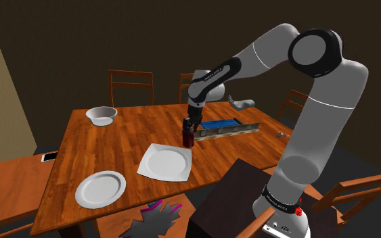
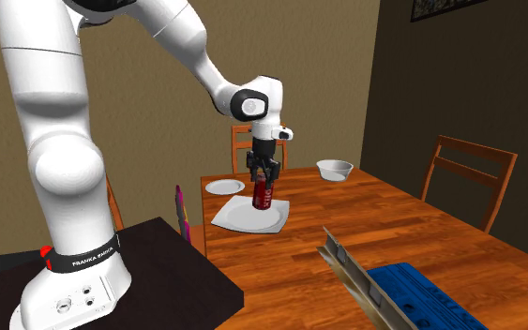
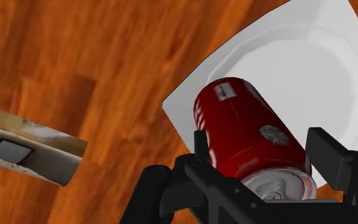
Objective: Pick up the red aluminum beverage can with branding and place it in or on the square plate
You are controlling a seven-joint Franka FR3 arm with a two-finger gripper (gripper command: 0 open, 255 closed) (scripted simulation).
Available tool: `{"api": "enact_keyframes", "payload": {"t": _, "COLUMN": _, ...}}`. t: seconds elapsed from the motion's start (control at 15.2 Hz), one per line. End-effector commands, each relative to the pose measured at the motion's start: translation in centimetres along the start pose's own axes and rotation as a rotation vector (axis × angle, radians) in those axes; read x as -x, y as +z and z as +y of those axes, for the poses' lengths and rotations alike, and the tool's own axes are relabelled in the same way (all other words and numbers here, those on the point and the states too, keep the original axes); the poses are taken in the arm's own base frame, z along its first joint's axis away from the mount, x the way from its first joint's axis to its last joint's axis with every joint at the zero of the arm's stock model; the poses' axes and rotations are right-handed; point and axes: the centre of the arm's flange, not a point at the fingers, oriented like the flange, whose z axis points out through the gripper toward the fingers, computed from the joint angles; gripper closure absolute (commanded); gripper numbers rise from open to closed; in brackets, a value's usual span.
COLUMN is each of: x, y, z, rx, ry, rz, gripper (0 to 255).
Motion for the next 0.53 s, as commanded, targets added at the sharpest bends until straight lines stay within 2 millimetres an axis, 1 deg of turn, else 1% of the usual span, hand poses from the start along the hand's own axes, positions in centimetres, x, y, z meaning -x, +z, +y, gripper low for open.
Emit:
{"api": "enact_keyframes", "payload": {"t": 0.0, "x": -0.8, "y": -0.2, "z": -2.6, "rx": 0.000, "ry": 0.001, "rz": 0.000, "gripper": 255}}
{"api": "enact_keyframes", "payload": {"t": 0.46, "x": -4.0, "y": -0.9, "z": -11.1, "rx": 0.000, "ry": 0.001, "rz": 0.000, "gripper": 255}}
